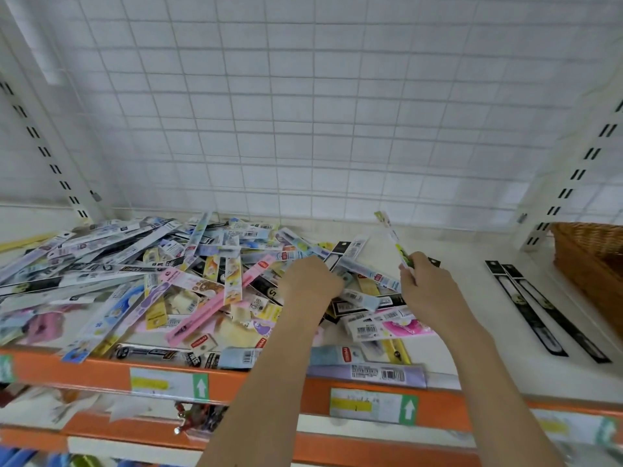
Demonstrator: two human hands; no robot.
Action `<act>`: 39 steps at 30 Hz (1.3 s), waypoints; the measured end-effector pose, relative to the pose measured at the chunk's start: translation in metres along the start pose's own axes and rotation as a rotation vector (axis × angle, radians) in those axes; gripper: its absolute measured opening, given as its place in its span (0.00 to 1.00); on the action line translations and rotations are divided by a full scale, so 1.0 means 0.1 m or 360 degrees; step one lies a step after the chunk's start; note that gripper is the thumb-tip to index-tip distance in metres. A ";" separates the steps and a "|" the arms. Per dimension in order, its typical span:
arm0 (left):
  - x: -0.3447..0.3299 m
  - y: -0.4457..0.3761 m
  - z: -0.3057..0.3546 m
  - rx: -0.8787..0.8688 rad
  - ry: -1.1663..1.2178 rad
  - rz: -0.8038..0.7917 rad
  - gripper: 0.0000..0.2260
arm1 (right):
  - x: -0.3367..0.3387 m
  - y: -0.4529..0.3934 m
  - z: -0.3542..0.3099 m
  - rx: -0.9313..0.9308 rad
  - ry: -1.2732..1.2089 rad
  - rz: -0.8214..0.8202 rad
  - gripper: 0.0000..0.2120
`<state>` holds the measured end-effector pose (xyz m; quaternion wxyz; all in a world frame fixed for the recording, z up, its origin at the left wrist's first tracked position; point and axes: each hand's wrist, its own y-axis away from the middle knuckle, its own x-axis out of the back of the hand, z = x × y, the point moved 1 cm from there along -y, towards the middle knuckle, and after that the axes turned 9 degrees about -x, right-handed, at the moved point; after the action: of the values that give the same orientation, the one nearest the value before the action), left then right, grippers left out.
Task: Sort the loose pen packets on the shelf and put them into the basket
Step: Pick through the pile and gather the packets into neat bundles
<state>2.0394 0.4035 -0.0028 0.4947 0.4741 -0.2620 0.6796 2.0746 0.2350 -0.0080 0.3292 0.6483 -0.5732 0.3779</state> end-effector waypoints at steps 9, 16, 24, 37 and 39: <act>0.28 0.16 -0.14 -0.0076 0.0617 0.0024 0.15 | 0.01 -0.03 -0.11 0.0046 -0.0071 -0.0090 0.07; 0.58 0.33 -0.35 -0.0031 0.1005 0.0206 0.12 | -0.06 -0.19 -0.21 0.0098 0.0103 -0.0063 0.10; 0.68 0.42 -0.78 -0.0003 0.1204 0.0374 0.12 | -0.17 -0.36 -0.37 0.0191 0.0350 -0.0090 0.10; 0.63 0.36 -0.87 -0.0098 0.0815 0.0416 0.14 | -0.01 -0.35 -0.44 0.0257 0.0042 0.0036 0.09; 0.64 0.27 -0.81 -0.0113 0.0773 0.0402 0.14 | 0.11 -0.30 -0.41 0.0248 -0.0119 0.0064 0.04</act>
<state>1.9795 0.4874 0.0247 0.4707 0.2433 -0.2164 0.8200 2.1001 0.2685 0.0224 0.2485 0.6739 -0.5670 0.4033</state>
